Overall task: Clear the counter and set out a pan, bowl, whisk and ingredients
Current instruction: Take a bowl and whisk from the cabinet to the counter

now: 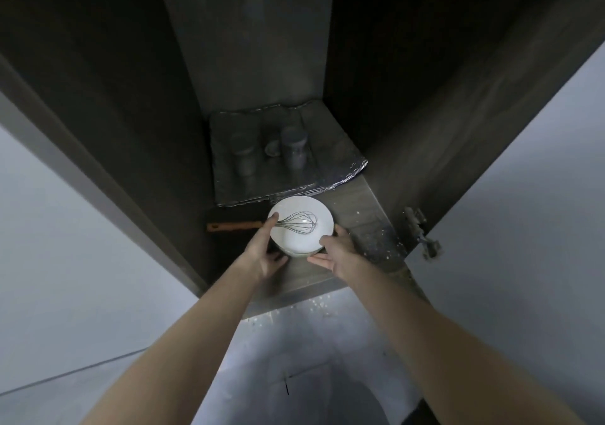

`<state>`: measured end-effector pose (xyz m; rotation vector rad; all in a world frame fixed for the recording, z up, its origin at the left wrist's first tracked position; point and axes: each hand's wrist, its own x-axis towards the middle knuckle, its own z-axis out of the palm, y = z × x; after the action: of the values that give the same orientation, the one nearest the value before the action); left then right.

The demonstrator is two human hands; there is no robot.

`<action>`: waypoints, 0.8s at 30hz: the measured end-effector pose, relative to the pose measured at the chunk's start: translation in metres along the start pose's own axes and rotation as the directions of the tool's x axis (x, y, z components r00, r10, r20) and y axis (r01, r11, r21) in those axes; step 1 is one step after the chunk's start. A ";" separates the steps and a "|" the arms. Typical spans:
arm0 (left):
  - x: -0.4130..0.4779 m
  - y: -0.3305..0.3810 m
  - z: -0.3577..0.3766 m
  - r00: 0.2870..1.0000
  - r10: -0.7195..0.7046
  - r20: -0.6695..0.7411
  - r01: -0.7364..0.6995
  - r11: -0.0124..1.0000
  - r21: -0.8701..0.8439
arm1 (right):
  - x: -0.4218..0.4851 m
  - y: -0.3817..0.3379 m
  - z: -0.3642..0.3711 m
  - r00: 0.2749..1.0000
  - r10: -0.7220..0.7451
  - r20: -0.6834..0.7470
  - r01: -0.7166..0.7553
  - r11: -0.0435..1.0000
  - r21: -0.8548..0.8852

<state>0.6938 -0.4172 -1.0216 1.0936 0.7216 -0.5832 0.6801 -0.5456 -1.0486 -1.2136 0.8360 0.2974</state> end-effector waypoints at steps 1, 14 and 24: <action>0.004 0.000 0.000 1.000 0.006 0.007 -0.006 1.000 0.001 | 0.002 0.000 0.001 1.000 -0.002 -0.007 0.002 1.000 0.007; -0.079 -0.016 0.022 0.994 0.083 -0.073 -0.075 0.991 0.109 | -0.102 -0.030 -0.058 0.994 0.091 0.058 -0.095 0.993 0.068; -0.285 0.024 0.049 0.988 0.016 -0.151 0.002 0.992 0.124 | -0.291 -0.115 -0.078 0.968 0.216 0.124 -0.215 0.976 -0.019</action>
<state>0.5413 -0.4340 -0.7758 1.2655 0.8216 -0.5484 0.5233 -0.5927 -0.7708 -1.0982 0.8584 0.5481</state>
